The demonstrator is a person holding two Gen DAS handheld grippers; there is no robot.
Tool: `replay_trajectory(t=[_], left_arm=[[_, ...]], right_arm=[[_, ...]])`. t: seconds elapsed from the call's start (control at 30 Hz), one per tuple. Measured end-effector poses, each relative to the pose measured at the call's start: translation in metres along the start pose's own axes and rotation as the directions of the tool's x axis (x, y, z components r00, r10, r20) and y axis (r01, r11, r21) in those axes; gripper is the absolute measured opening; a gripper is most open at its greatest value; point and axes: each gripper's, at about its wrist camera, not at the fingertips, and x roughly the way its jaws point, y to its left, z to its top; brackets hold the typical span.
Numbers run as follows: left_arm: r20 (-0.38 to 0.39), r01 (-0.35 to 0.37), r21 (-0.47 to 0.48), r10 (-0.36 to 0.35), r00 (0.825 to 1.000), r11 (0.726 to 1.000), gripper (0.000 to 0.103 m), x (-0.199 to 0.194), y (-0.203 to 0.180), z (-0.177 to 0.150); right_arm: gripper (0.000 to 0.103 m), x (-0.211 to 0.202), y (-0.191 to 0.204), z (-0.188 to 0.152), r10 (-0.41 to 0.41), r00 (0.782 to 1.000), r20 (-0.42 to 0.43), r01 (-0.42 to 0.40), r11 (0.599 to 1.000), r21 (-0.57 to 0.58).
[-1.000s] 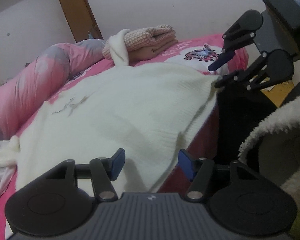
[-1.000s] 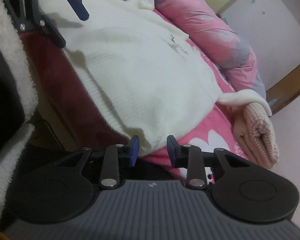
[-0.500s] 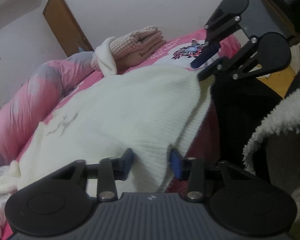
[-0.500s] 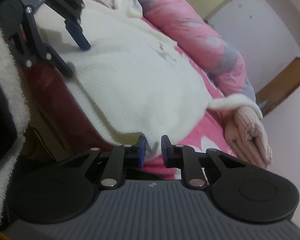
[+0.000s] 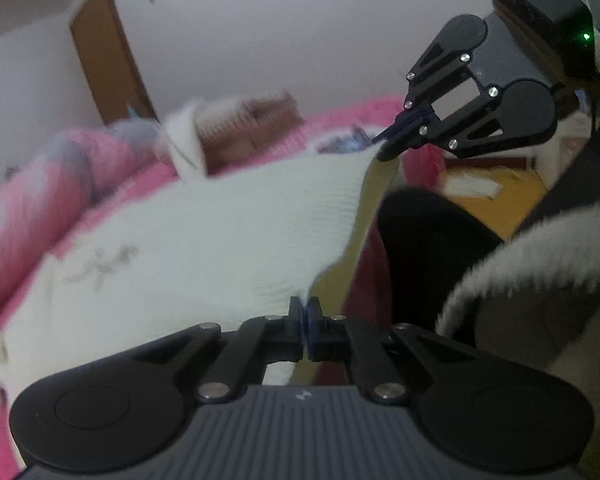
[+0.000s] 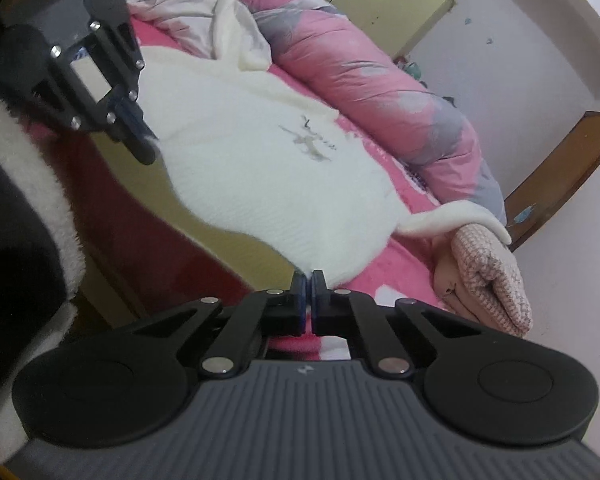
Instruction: Fold clothes
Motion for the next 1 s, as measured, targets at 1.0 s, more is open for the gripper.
replay_trajectory(t=[1.0], left_arm=[[-0.104,-0.207,-0.773,0.202,0.974,0.599,0.039,-0.05,0.135,-0.104]], right_arm=[[0.015,0.155,-0.087,-0.015,0.22,0.975,0.021,-0.163,0.652,0.741]])
